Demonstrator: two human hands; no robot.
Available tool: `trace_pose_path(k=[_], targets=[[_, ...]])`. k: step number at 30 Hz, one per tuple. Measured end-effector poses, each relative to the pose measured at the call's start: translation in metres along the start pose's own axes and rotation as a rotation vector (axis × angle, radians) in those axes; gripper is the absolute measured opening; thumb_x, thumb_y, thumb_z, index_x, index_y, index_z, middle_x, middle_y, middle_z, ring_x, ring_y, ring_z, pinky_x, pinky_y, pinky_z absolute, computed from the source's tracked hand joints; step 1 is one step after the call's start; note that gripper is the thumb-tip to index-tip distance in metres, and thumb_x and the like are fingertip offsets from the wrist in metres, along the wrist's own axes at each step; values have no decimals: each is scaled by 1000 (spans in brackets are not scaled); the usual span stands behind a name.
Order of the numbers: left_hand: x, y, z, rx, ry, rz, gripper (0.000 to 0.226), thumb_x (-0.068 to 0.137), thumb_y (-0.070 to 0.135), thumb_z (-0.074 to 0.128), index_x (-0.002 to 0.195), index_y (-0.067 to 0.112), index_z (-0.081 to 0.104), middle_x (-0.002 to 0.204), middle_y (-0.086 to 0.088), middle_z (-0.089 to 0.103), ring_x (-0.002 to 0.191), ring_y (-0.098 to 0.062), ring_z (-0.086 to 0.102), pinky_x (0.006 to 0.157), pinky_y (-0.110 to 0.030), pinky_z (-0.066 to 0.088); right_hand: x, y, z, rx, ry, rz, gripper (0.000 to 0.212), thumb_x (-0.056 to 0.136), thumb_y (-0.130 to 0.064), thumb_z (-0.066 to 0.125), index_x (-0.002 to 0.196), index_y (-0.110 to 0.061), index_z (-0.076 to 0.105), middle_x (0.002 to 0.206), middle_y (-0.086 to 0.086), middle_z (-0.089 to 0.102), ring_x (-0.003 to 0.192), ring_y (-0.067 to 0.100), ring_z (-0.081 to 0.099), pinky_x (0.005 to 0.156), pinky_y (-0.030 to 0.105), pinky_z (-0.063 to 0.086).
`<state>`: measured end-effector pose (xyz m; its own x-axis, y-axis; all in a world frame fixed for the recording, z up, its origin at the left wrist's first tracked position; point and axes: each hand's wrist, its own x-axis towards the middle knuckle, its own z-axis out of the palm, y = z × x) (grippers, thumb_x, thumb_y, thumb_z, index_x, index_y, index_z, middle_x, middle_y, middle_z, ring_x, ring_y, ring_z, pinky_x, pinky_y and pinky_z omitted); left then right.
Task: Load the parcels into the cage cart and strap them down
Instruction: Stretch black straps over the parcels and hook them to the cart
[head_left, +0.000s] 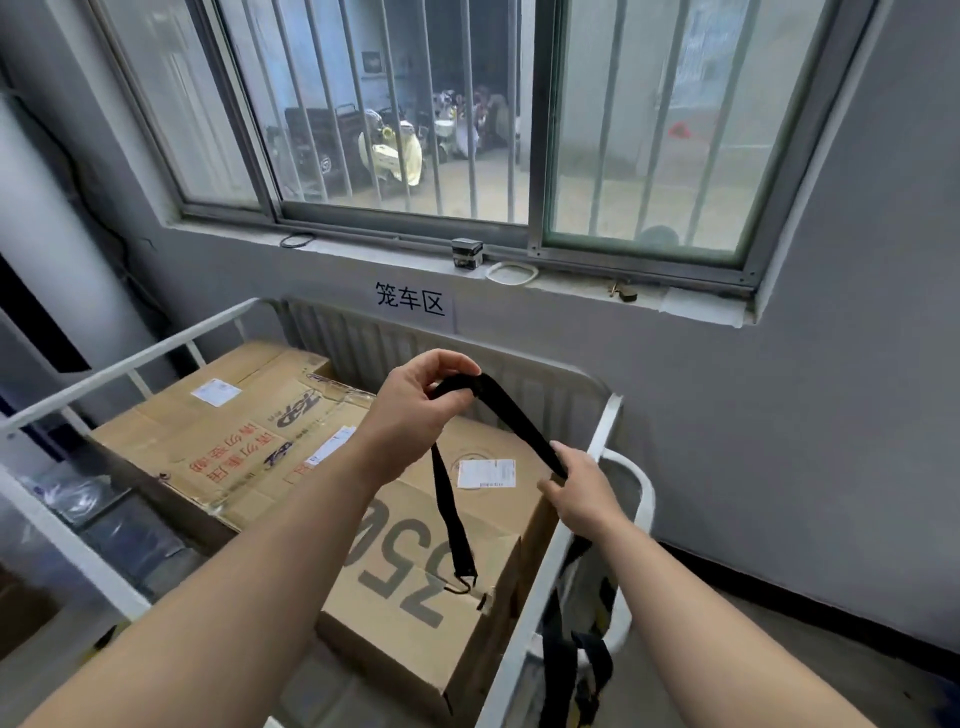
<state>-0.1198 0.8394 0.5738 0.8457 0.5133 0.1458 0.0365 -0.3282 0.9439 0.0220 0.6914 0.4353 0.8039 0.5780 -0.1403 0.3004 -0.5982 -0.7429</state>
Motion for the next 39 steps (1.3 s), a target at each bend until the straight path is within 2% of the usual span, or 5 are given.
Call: trace_pose_path(k=[5, 13, 21, 27, 39], targets=[[16, -11, -55, -47, 24, 10, 19, 88, 1, 64, 104, 12, 64, 101, -9, 68, 90, -28, 64, 80, -29, 55, 20, -31, 27, 30, 86, 53, 19, 93, -25, 59, 109, -16, 65, 106, 0, 66, 97, 19, 60, 82, 31, 47], [42, -56, -126, -170, 144, -65, 21, 91, 4, 62, 109, 15, 63, 104, -6, 64, 102, -20, 61, 94, -34, 51, -4, -42, 40, 148, 169, 67, 6, 90, -23, 65, 87, -19, 63, 72, -8, 67, 64, 4, 58, 55, 12, 42], [66, -85, -147, -277, 278, -125, 23, 93, 7, 59, 113, 18, 60, 105, -2, 60, 100, -17, 58, 89, -31, 50, -72, 0, 2, 144, 342, 280, 15, 88, -19, 68, 74, -20, 67, 65, -2, 64, 64, 15, 55, 62, 28, 43], [62, -87, -107, 23, 101, -79, 25, 93, 17, 59, 118, 16, 59, 116, -7, 61, 99, -18, 58, 90, -35, 50, -98, -57, -40, 416, 532, 97, 12, 89, -6, 64, 77, -7, 66, 57, -3, 61, 46, -3, 53, 54, 9, 44], [24, -41, 3, 173, -547, 218, 39, 86, 37, 69, 125, 33, 63, 129, 13, 53, 120, -2, 47, 106, -23, 34, -110, -94, -62, 568, 108, -47, 21, 95, -21, 57, 87, -10, 72, 60, 3, 50, 50, 13, 41, 58, 28, 48]])
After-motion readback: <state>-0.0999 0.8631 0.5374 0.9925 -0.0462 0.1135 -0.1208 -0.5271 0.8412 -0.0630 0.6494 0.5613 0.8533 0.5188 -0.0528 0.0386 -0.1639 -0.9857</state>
